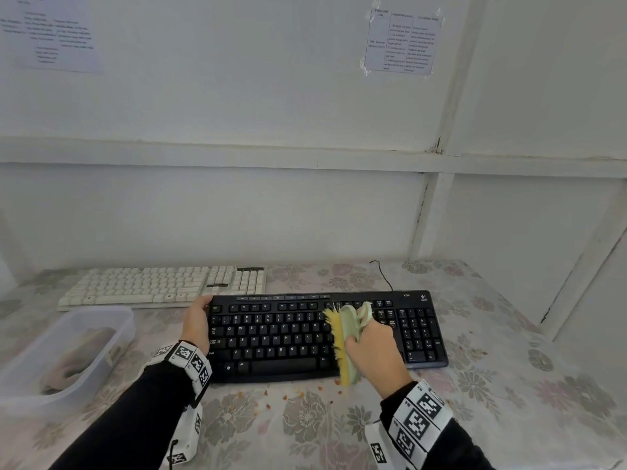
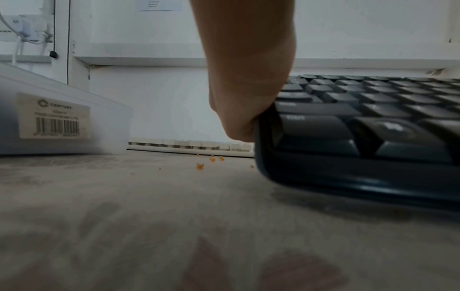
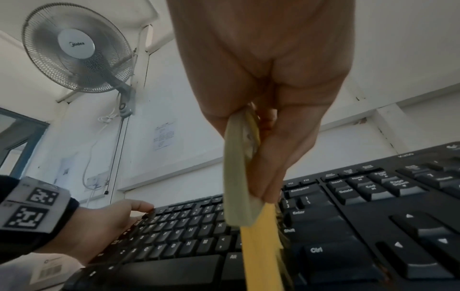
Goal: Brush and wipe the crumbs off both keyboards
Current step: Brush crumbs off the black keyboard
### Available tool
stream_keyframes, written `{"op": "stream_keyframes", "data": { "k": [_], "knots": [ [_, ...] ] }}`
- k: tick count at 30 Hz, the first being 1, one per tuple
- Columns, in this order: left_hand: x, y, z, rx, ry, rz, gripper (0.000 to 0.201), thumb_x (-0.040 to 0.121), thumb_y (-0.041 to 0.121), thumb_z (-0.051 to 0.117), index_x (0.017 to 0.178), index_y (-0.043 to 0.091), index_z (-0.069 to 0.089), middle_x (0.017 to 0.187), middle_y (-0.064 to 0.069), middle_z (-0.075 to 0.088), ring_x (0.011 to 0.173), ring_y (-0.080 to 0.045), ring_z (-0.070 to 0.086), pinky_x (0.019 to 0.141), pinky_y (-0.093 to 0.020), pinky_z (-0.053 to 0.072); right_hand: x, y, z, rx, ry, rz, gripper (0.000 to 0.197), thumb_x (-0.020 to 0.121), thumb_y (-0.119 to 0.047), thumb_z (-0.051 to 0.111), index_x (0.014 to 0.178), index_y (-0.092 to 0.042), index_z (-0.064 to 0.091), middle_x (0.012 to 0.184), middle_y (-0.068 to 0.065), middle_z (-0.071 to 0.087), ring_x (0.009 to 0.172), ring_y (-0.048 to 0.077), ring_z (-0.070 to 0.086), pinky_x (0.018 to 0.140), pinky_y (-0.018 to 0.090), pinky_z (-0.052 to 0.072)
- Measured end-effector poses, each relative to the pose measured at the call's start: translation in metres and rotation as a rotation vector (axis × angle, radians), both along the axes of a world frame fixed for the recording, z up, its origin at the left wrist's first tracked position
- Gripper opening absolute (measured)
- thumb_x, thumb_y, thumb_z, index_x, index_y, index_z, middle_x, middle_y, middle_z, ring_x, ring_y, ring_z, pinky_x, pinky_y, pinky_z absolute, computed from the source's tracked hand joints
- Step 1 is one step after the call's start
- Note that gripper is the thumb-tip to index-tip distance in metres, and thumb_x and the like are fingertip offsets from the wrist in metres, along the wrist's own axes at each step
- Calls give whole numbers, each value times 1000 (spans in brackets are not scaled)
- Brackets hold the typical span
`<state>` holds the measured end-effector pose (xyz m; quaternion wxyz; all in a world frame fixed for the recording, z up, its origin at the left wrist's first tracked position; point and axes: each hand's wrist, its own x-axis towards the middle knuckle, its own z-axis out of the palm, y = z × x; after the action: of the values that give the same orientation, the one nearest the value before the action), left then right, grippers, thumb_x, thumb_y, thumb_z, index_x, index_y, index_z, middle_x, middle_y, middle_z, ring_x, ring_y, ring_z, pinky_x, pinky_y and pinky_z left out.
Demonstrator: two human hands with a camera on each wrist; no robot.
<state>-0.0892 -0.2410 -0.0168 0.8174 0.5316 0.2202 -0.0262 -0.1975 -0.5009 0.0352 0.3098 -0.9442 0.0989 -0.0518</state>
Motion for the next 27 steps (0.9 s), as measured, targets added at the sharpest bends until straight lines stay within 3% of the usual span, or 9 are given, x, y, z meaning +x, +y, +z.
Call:
{"op": "stream_keyframes", "data": {
  "k": [4,7,12,15,18,20,22,24,27],
  "knots": [
    [2,2,-1,-12,10,-7,32,95,34,41,81,13,60,78,-8,60,70,-26,56,67,-35,46,-11,-3,4,-7,93,43,33,88,-10,47,64,-23,29,67,-4,41,51,5,38,38,10,27],
    [3,2,-3,-23,7,-5,32,95,34,40,80,13,60,78,-8,59,70,-25,56,67,-35,46,-12,-4,13,17,135,61,29,88,-11,46,65,-22,32,71,-2,44,55,8,42,45,15,30],
    [3,2,-3,-30,3,-7,33,95,32,40,79,12,60,68,-7,63,69,-25,57,65,-35,46,-2,3,26,97,-99,4,33,95,-21,46,64,-18,35,60,-3,42,48,4,39,37,13,32],
    [2,2,-2,-26,-1,-6,33,95,32,40,79,12,60,70,-7,61,68,-25,56,66,-34,45,7,16,23,166,-292,0,7,94,-20,51,88,-16,48,67,-3,53,53,4,50,43,11,41],
    [4,2,-4,-39,1,5,32,95,33,41,79,12,60,62,-5,64,68,-25,57,65,-34,46,12,25,14,235,-304,19,15,93,-17,51,107,-13,51,80,4,61,65,16,60,56,27,54],
    [4,2,-5,-49,-1,12,32,95,33,42,79,12,61,56,-4,64,67,-25,57,65,-34,46,13,27,10,231,-253,28,14,94,-18,49,106,-11,50,76,3,60,58,13,57,48,20,47],
    [4,2,-5,-47,-3,9,33,94,33,42,78,12,60,57,-4,64,66,-25,57,64,-34,46,13,24,4,177,-165,22,8,94,-18,47,94,-11,49,66,-2,52,50,7,48,40,11,35],
    [4,2,-5,-41,-7,6,32,93,33,42,77,12,61,58,-4,64,66,-25,57,64,-34,46,12,21,0,107,-80,7,11,93,-16,46,83,-10,46,63,-4,45,48,3,43,36,10,30],
    [5,3,-7,-27,-11,0,32,93,34,43,78,13,62,64,-5,64,66,-25,58,64,-34,47,6,18,-5,69,-5,24,7,92,-16,45,86,-12,44,64,-5,43,48,2,40,36,11,28]
  ]
}}
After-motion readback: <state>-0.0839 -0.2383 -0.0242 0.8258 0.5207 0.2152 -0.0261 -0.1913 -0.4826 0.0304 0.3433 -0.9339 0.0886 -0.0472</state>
